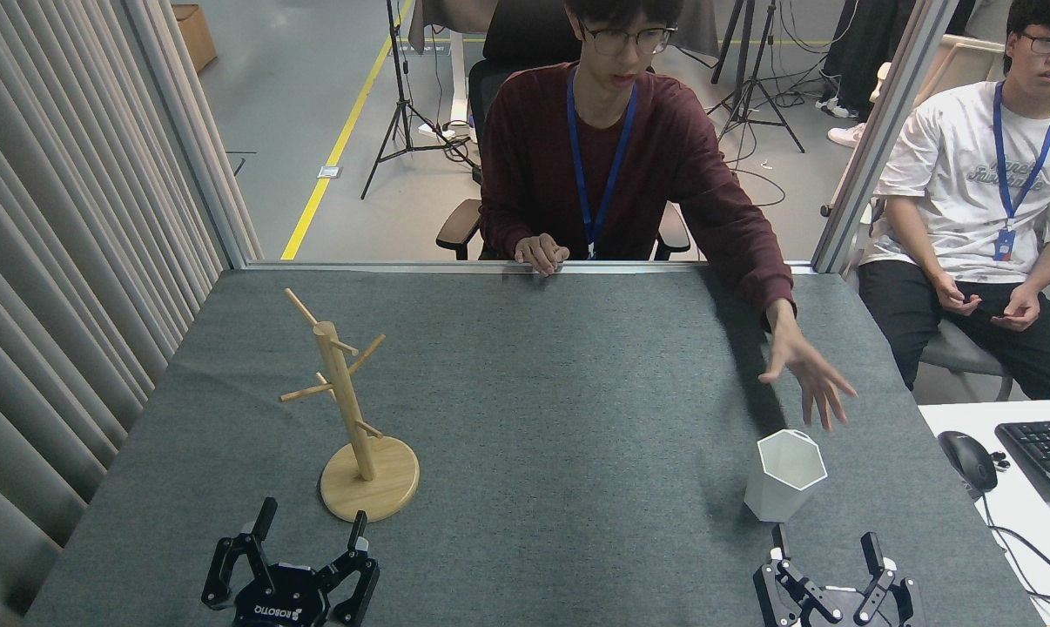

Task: Hang cup on storage rack
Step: 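Move the right gripper toward the white faceted cup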

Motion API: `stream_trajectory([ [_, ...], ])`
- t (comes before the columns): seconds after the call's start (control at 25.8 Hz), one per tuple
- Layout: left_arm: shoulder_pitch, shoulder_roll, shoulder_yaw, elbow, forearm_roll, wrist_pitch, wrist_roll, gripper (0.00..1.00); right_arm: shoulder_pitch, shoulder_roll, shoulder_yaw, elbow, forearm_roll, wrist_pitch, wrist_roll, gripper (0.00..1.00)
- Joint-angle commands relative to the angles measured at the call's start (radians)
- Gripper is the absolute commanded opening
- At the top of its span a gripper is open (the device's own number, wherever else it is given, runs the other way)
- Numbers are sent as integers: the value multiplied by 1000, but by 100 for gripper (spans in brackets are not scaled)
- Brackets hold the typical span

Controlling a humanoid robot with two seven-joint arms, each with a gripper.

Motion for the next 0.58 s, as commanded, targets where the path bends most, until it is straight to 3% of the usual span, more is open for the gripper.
stream_trajectory([
  [0.0,-1,0,0,1,1,-2,0,100,0,-2,0,7,0,5,-8,99],
  [0.19,-2,-11,3,7,8,2,-1,100,-31,-5,0,99,4,5,-2,99],
  [0.54,2,-11,3,4,8,2,-3,99,-187,-40,18,294,10,-7,-1,99],
])
